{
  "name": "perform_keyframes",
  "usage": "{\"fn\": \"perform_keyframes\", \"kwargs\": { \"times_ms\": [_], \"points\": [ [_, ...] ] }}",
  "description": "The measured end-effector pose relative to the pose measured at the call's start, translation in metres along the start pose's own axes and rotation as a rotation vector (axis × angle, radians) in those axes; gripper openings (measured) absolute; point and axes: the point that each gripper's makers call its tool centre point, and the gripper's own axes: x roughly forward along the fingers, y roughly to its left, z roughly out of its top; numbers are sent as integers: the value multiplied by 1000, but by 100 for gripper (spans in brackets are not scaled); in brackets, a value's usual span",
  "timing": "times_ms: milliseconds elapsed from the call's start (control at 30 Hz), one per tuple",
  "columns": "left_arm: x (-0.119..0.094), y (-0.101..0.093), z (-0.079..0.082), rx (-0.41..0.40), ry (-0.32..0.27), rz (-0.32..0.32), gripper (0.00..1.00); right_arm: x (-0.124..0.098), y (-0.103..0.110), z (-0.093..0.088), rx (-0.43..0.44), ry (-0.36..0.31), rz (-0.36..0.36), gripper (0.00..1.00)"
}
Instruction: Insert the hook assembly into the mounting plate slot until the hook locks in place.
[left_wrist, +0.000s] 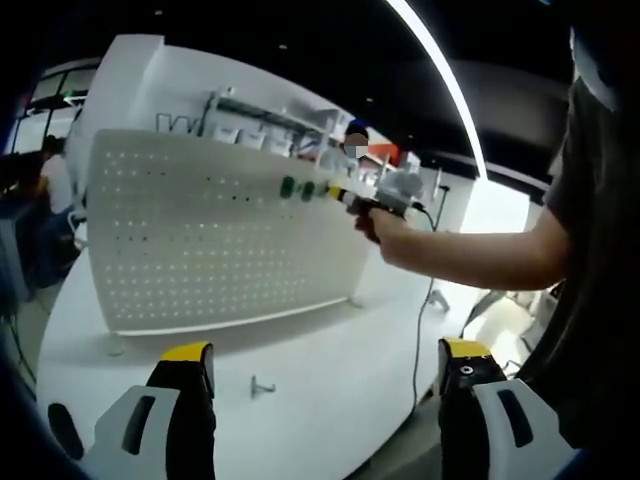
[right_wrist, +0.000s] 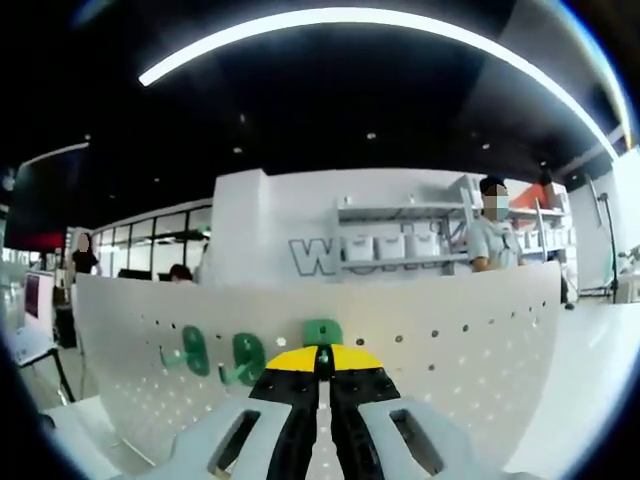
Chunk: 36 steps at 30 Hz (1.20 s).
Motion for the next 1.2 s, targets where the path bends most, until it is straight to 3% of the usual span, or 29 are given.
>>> {"fn": "perform_keyframes", "kwargs": {
  "times_ms": [633, 733, 767, 1200],
  "points": [
    [-4, 7, -1, -2, -1, 15, 94, 1, 3, -7, 20, -2, -7, 0],
    [-5, 8, -1, -3, -3, 19, 94, 4, 1, -9, 8, 16, -12, 1],
    [-5, 8, -1, -3, -3, 19, 94, 5, 0, -10, -43, 42, -20, 1],
    [-6, 5, -1, 5, -5, 14, 95, 6, 0, -12, -32, 85, -18, 2]
  ]
}}
